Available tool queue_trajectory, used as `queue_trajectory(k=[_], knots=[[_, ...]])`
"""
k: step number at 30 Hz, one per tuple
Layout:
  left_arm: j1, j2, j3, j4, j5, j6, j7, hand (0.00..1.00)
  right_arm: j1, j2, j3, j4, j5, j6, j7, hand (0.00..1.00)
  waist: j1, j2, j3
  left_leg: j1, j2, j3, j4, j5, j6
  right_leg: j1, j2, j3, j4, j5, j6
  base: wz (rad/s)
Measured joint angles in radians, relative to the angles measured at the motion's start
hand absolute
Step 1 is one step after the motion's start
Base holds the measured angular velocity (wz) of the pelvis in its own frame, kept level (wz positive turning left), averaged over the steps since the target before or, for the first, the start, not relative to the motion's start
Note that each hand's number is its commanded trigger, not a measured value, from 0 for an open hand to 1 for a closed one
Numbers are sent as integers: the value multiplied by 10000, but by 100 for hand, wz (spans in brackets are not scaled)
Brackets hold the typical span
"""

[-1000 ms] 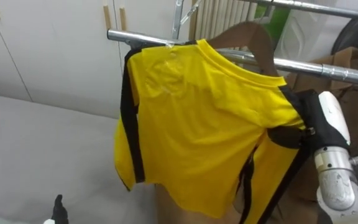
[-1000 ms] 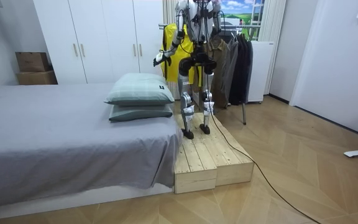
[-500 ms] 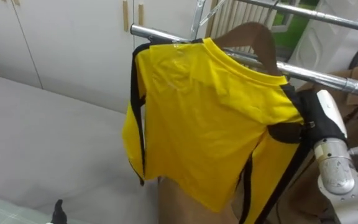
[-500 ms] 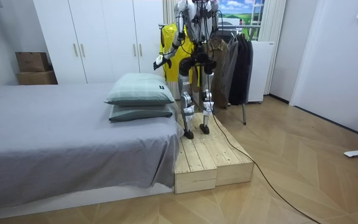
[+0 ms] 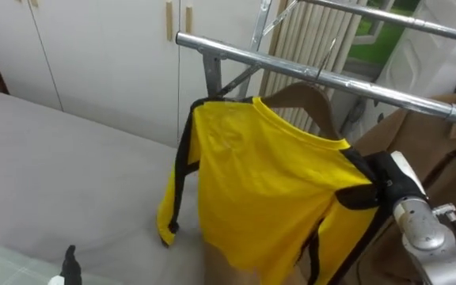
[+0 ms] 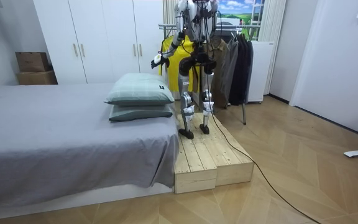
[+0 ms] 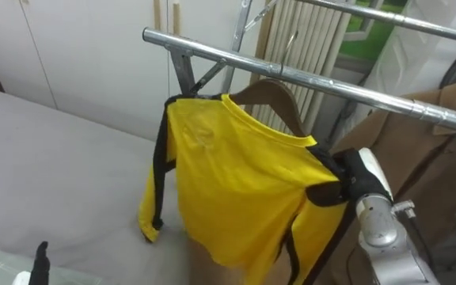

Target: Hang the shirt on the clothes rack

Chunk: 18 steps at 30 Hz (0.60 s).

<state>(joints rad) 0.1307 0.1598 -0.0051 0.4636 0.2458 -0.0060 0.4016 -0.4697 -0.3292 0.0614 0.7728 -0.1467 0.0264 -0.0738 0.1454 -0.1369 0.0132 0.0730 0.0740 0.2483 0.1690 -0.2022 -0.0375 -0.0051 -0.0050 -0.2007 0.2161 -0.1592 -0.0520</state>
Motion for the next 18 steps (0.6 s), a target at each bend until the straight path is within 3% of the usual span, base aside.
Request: queue_trajectory(k=[8, 18], knots=[[-25, 84, -37, 190, -17, -4, -90, 0, 20, 68, -18, 874, 690, -38, 221, 100, -54, 159, 108, 8, 8, -127, -10, -1, -1, 167, 1, -258, -182, 0, 0, 6], [-268, 90, -93, 237, -19, -5, -204, 0, 254, 198, 39, 1718, 1455, -133, 213, 100, -53, 416, 50, 32, -1, -316, -5, -1, -3, 316, 3, -472, -312, 0, 0, 6]])
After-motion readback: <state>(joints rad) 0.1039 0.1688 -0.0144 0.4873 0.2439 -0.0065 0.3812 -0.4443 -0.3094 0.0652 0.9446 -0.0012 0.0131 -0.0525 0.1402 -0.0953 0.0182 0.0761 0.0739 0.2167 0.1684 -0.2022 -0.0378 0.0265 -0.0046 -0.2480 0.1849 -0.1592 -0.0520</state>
